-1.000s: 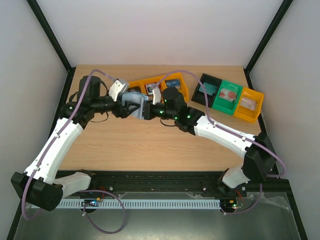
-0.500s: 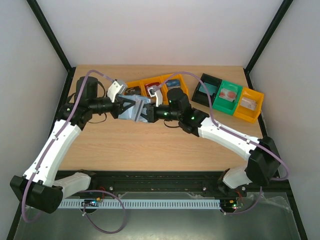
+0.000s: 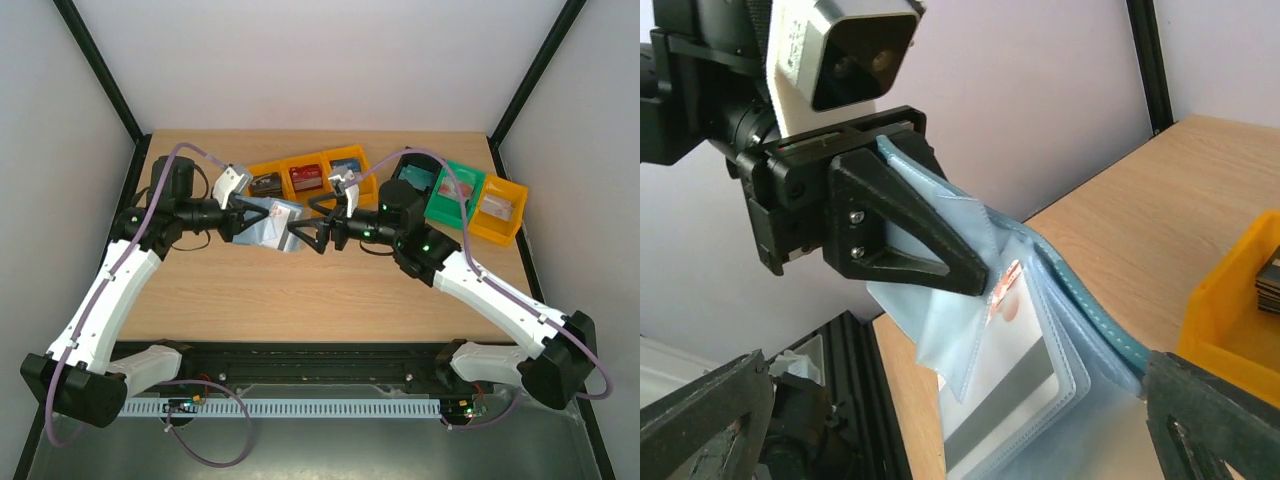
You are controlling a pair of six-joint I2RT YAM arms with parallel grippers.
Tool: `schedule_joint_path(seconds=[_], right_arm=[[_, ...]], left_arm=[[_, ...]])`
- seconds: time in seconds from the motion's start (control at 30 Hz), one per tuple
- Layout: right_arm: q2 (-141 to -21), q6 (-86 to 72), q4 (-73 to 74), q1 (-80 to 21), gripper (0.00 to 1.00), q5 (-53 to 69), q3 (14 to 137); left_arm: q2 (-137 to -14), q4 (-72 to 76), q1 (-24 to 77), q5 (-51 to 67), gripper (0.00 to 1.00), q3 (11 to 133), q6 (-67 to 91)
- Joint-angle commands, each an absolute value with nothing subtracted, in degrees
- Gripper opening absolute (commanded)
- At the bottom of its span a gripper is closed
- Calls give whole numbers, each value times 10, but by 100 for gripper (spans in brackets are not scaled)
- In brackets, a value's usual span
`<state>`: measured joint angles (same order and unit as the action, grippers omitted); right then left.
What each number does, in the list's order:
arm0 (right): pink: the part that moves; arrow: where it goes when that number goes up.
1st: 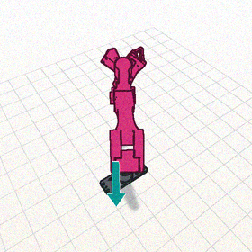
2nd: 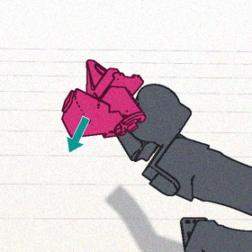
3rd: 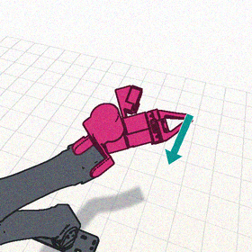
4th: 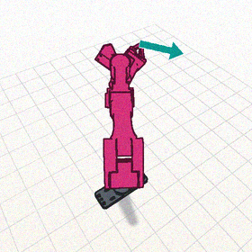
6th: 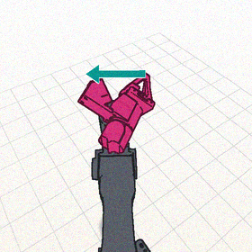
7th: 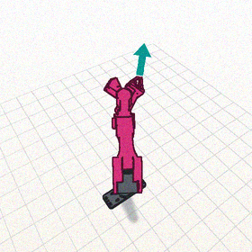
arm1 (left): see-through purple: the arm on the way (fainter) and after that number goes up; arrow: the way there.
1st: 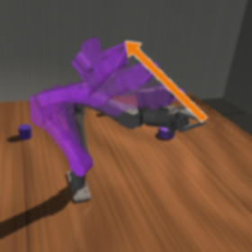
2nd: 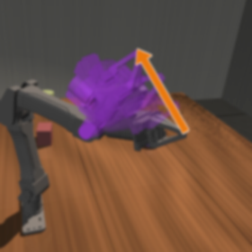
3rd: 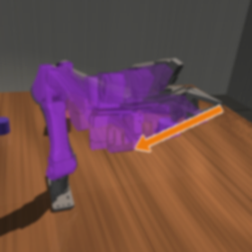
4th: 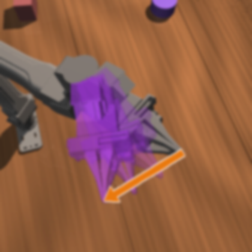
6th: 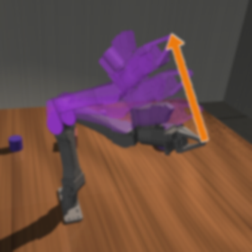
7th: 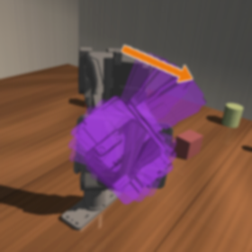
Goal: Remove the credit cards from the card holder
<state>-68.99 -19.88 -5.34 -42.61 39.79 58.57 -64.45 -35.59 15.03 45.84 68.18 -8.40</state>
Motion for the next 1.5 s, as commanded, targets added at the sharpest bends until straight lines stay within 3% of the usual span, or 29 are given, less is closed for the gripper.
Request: schedule_joint_path(seconds=[0.0,0.27,0.4,0.63,0.67,0.8,0.97,1.07,1.13,1.2,1.33,1.47], right_arm=[[-689,-176,-71,-428,99,385,572],[-707,-182,-162,-412,99,446,537],[-741,-202,-183,-411,100,534,545],[-792,-241,-202,-412,94,595,546],[-794,-256,-224,-412,91,608,541],[-793,-281,-272,-412,46,652,534],[-766,-285,-300,-412,6,669,519],[-747,-252,-264,-411,2,648,521],[-736,-226,-215,-411,2,621,527],[-726,-194,-162,-411,2,587,538],[-728,-161,-38,-411,2,453,576],[-768,-186,105,-411,2,237,642]], left_arm=[[-636,-368,146,453,2,699,-90],[-625,-395,139,539,2,712,-116],[-626,-405,134,587,2,723,-128],[-628,-412,128,612,2,734,-132],[-628,-412,127,620,2,732,-134],[-628,-414,120,643,2,728,-136],[-627,-411,113,654,2,718,-137],[-625,-404,101,640,3,717,-130],[-621,-393,89,614,14,714,-116],[-615,-366,76,553,32,704,-77],[-609,-322,51,382,52,687,-20],[-602,-306,26,258,62,688,-5]])
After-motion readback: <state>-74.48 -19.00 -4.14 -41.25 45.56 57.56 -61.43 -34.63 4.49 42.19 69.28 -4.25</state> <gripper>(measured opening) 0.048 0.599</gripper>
